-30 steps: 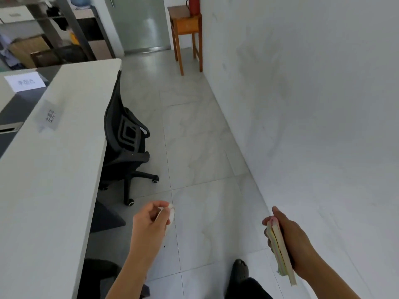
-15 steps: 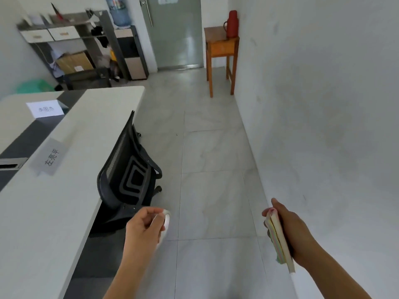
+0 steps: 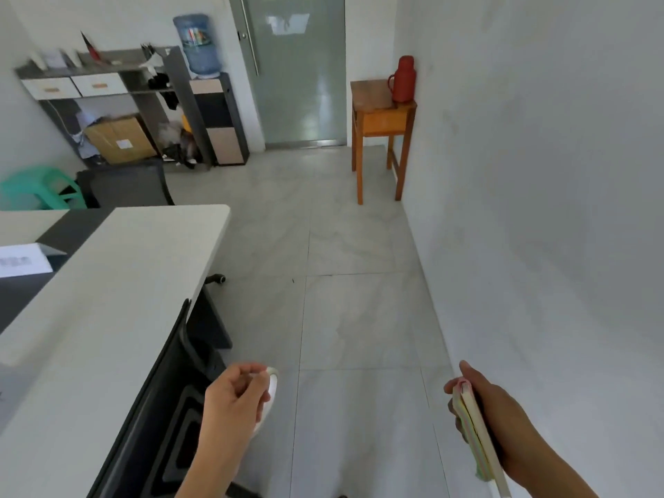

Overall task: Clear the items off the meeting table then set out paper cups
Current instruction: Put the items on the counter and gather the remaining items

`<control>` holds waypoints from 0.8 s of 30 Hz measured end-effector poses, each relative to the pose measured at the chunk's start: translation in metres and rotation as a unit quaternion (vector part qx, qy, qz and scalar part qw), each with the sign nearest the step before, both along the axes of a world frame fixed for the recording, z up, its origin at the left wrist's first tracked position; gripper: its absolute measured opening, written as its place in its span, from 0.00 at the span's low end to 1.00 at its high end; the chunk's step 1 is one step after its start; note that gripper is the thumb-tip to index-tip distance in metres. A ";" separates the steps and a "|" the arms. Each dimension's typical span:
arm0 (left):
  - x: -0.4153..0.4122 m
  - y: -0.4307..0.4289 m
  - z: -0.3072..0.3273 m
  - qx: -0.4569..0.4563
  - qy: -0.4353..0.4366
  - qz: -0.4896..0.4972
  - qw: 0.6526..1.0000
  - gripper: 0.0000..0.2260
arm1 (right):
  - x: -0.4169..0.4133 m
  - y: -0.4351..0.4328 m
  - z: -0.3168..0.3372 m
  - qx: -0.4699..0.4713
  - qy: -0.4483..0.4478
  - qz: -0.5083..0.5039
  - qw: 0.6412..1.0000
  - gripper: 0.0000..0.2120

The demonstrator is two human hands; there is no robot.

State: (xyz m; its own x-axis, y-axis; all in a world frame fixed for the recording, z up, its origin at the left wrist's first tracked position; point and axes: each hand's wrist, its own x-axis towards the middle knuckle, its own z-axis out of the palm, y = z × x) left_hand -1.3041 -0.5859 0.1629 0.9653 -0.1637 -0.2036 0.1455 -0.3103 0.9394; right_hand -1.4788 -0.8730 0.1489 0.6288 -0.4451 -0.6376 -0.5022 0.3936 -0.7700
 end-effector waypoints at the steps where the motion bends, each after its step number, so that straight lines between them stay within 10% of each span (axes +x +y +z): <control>1: 0.026 -0.019 0.005 0.003 -0.007 -0.011 1.000 0.04 | 0.020 -0.015 0.005 -0.004 -0.002 -0.007 1.000 0.23; 13: 0.259 -0.231 -0.004 0.007 0.001 -0.050 0.999 0.05 | 0.244 -0.210 -0.017 -0.011 0.029 -0.054 0.998 0.24; 24: 0.443 -0.327 0.007 -0.019 0.001 0.082 0.996 0.04 | 0.529 -0.361 0.018 -0.044 0.000 0.097 0.994 0.24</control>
